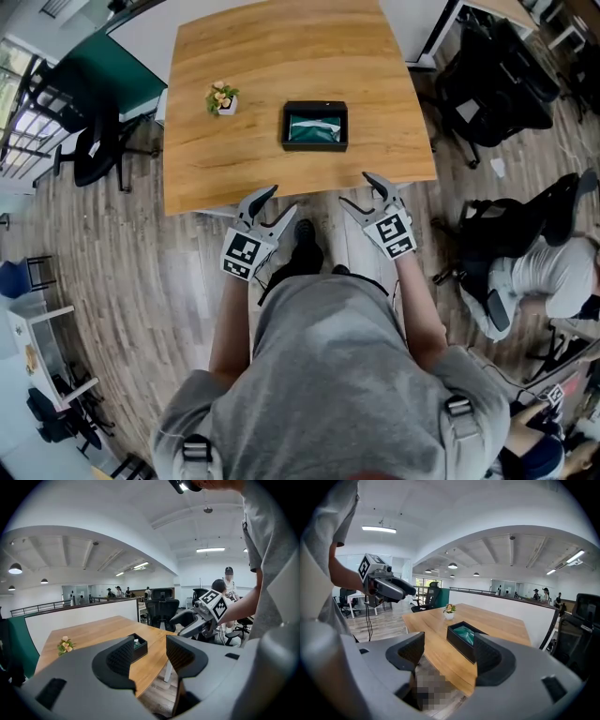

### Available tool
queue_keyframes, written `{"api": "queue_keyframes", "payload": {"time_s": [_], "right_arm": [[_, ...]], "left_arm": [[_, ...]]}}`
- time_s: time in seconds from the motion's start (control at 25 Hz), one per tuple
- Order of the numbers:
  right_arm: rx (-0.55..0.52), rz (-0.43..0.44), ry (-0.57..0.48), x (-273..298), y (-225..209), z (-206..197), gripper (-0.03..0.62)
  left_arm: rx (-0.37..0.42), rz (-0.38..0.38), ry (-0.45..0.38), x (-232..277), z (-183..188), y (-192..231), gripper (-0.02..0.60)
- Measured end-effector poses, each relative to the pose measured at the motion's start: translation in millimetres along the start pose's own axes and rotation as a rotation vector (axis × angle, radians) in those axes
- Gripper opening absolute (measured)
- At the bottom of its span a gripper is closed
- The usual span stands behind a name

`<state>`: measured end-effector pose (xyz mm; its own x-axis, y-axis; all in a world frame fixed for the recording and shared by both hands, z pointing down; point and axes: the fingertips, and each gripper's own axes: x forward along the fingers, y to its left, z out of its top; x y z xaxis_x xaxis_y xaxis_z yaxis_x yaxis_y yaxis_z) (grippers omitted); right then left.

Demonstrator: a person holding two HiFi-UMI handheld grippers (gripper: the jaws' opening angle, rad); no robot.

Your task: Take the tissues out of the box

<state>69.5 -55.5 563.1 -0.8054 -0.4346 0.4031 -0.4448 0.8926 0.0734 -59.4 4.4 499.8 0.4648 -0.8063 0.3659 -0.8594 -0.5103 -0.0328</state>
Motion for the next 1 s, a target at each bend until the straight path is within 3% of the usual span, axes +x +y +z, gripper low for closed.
{"api": "queue_keyframes", "payload": {"time_s": [0.24, 1.0], "right_arm": [[0.008, -0.021, 0.005, 33, -18, 15, 0.334], [0.053, -0.169, 0.064, 93, -77, 30, 0.333]], "left_arm": [[0.012, -0.022, 0.001, 18, 0, 42, 0.221], [0.049, -0.187, -0.001, 85, 13, 130, 0.221]]}}
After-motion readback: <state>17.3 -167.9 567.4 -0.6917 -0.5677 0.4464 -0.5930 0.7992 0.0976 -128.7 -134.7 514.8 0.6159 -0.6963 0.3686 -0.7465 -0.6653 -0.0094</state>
